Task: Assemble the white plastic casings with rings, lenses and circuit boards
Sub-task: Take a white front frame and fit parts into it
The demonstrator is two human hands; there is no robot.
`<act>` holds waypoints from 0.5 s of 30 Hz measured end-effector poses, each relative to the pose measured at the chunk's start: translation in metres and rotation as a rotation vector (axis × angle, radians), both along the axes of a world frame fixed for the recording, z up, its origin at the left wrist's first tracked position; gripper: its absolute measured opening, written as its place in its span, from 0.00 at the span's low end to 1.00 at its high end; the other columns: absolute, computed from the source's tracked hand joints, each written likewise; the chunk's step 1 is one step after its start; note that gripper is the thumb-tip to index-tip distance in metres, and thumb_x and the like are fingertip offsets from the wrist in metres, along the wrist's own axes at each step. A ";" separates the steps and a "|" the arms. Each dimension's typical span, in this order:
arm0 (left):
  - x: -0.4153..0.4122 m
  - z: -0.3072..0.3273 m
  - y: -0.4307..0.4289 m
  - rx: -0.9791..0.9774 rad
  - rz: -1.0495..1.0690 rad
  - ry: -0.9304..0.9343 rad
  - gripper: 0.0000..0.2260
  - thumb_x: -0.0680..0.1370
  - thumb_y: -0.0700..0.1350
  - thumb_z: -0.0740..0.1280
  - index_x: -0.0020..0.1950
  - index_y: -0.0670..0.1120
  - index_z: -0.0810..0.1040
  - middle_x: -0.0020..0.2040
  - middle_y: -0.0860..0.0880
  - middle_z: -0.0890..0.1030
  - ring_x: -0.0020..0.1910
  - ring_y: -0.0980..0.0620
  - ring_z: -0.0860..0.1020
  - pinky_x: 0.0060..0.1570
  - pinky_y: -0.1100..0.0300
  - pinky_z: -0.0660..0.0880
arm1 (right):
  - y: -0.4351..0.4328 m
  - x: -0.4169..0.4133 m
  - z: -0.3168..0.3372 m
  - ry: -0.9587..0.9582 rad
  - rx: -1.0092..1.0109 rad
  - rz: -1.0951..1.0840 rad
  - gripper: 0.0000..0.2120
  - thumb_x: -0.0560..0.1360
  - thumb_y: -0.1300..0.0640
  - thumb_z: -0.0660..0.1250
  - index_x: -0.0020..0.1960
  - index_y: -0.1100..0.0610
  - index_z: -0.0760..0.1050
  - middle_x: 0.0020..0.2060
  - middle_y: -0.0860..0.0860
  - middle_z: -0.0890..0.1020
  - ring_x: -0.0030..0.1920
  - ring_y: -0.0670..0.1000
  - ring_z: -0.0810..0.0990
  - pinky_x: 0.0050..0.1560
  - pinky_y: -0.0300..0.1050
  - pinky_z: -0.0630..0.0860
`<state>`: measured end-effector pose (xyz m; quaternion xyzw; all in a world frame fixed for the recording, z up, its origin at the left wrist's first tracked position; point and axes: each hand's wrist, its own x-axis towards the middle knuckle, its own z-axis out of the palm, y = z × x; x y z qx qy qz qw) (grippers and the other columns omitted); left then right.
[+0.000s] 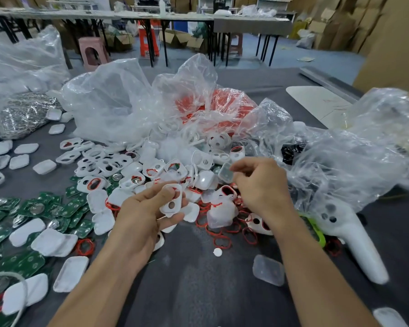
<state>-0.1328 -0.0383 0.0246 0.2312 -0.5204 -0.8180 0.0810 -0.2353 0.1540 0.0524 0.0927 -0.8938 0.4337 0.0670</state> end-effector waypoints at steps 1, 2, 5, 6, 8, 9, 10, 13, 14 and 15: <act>-0.001 -0.001 -0.002 0.026 -0.029 0.000 0.06 0.74 0.40 0.72 0.44 0.46 0.89 0.47 0.44 0.88 0.47 0.48 0.87 0.37 0.62 0.82 | 0.002 -0.006 0.003 -0.006 0.061 0.018 0.11 0.76 0.62 0.71 0.47 0.47 0.86 0.37 0.36 0.82 0.38 0.37 0.80 0.49 0.35 0.79; -0.001 -0.002 -0.003 0.055 -0.065 0.008 0.07 0.71 0.39 0.73 0.45 0.46 0.89 0.49 0.44 0.87 0.50 0.46 0.87 0.40 0.61 0.83 | 0.004 -0.012 0.007 -0.027 0.132 0.043 0.13 0.76 0.64 0.70 0.51 0.47 0.86 0.42 0.39 0.84 0.38 0.37 0.79 0.48 0.34 0.78; -0.002 -0.003 -0.007 0.180 -0.184 0.032 0.13 0.69 0.35 0.70 0.52 0.41 0.88 0.59 0.41 0.85 0.60 0.41 0.83 0.50 0.54 0.83 | 0.010 -0.028 0.017 -0.084 0.295 0.074 0.16 0.78 0.66 0.68 0.53 0.47 0.85 0.51 0.45 0.84 0.32 0.37 0.77 0.38 0.29 0.74; -0.002 -0.003 -0.008 0.241 -0.217 0.040 0.15 0.71 0.33 0.69 0.56 0.39 0.86 0.61 0.39 0.83 0.63 0.40 0.82 0.53 0.50 0.83 | 0.013 -0.033 0.020 -0.093 0.317 0.084 0.15 0.78 0.67 0.68 0.54 0.48 0.85 0.54 0.46 0.85 0.36 0.37 0.78 0.43 0.31 0.75; -0.002 -0.003 -0.008 0.345 -0.270 0.046 0.17 0.75 0.35 0.66 0.63 0.37 0.81 0.65 0.37 0.81 0.65 0.39 0.80 0.60 0.45 0.80 | 0.017 -0.035 0.026 -0.113 0.316 0.120 0.14 0.79 0.66 0.68 0.56 0.49 0.85 0.56 0.46 0.85 0.47 0.41 0.82 0.54 0.36 0.78; -0.002 -0.003 -0.008 0.372 -0.287 0.044 0.18 0.77 0.37 0.65 0.67 0.37 0.78 0.66 0.37 0.81 0.65 0.39 0.80 0.62 0.44 0.78 | 0.020 -0.036 0.029 -0.088 0.303 0.113 0.14 0.79 0.65 0.68 0.54 0.49 0.85 0.53 0.44 0.85 0.46 0.42 0.82 0.52 0.36 0.79; -0.003 -0.003 -0.006 0.385 -0.299 0.045 0.18 0.78 0.38 0.64 0.68 0.37 0.76 0.66 0.37 0.81 0.65 0.39 0.80 0.62 0.44 0.78 | 0.023 -0.038 0.034 -0.022 0.277 0.072 0.13 0.79 0.65 0.68 0.52 0.49 0.86 0.49 0.43 0.85 0.42 0.40 0.81 0.47 0.34 0.79; -0.005 -0.002 -0.001 0.382 -0.298 0.034 0.19 0.77 0.38 0.64 0.68 0.38 0.77 0.65 0.36 0.81 0.64 0.39 0.80 0.56 0.48 0.82 | 0.041 -0.069 0.048 0.159 0.282 -0.173 0.15 0.75 0.67 0.66 0.46 0.51 0.87 0.44 0.49 0.87 0.39 0.48 0.83 0.47 0.43 0.82; -0.006 -0.002 0.001 0.383 -0.299 0.029 0.20 0.76 0.37 0.64 0.68 0.38 0.77 0.64 0.36 0.81 0.63 0.40 0.81 0.53 0.49 0.83 | 0.046 -0.083 0.050 0.117 0.367 -0.230 0.15 0.74 0.68 0.65 0.46 0.52 0.86 0.47 0.53 0.87 0.44 0.53 0.84 0.50 0.46 0.82; -0.006 -0.002 0.003 0.390 -0.305 0.027 0.20 0.76 0.37 0.65 0.68 0.38 0.77 0.64 0.37 0.81 0.62 0.41 0.82 0.52 0.49 0.84 | 0.051 -0.094 0.050 0.028 0.510 -0.246 0.12 0.74 0.67 0.65 0.50 0.57 0.85 0.51 0.57 0.85 0.48 0.58 0.84 0.51 0.47 0.81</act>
